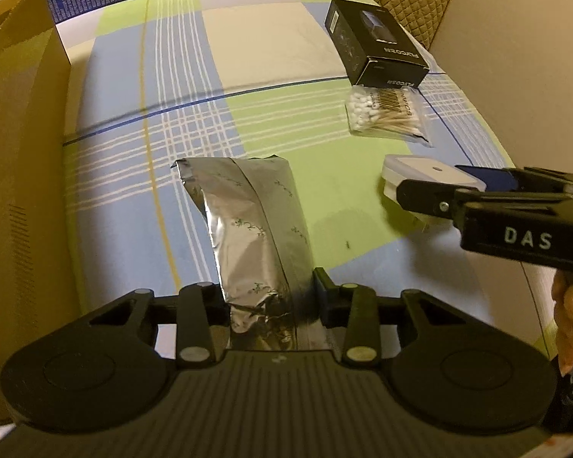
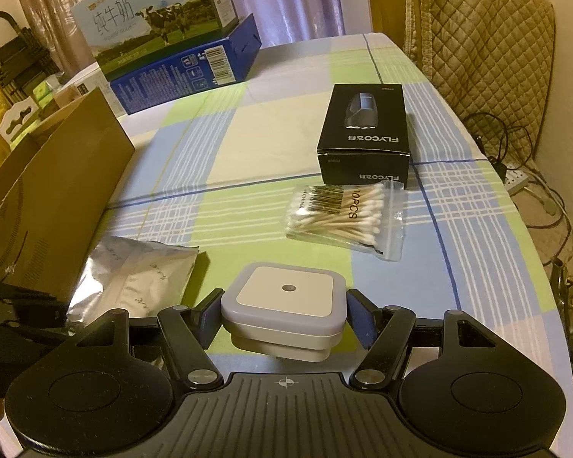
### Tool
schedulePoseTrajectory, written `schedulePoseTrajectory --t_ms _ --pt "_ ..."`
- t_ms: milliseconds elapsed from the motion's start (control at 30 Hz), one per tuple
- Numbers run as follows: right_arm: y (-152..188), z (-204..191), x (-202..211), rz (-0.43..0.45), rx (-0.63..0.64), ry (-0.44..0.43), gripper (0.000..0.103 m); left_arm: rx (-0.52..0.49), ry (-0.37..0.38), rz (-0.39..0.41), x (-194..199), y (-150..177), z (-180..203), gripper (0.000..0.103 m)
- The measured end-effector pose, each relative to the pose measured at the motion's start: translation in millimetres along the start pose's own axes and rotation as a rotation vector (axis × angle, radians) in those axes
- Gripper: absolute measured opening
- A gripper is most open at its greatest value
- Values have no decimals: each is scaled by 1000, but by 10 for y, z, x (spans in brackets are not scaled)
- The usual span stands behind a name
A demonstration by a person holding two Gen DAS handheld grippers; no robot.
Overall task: Organize objects
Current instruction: 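Lift the foil bag with the left tool while the right tool holds the plug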
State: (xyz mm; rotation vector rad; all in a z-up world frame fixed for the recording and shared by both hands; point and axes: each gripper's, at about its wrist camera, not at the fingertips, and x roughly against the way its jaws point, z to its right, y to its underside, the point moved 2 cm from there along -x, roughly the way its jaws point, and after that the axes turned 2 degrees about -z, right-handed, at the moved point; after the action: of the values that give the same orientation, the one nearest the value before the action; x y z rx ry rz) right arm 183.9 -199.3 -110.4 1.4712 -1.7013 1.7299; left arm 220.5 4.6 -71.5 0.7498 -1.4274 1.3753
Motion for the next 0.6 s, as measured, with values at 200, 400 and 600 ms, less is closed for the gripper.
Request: schedulePoseTrajectory --t_ms 200,400,600 --pt "23 -35 25 2 -1 4 65 -10 -1 33 178 18 33 33" --pt "128 -149 208 13 -3 20 65 -36 -10 61 381 67 96 33" --pt "257 -297 480 35 -2 29 65 -43 -7 80 567 195 138 33"
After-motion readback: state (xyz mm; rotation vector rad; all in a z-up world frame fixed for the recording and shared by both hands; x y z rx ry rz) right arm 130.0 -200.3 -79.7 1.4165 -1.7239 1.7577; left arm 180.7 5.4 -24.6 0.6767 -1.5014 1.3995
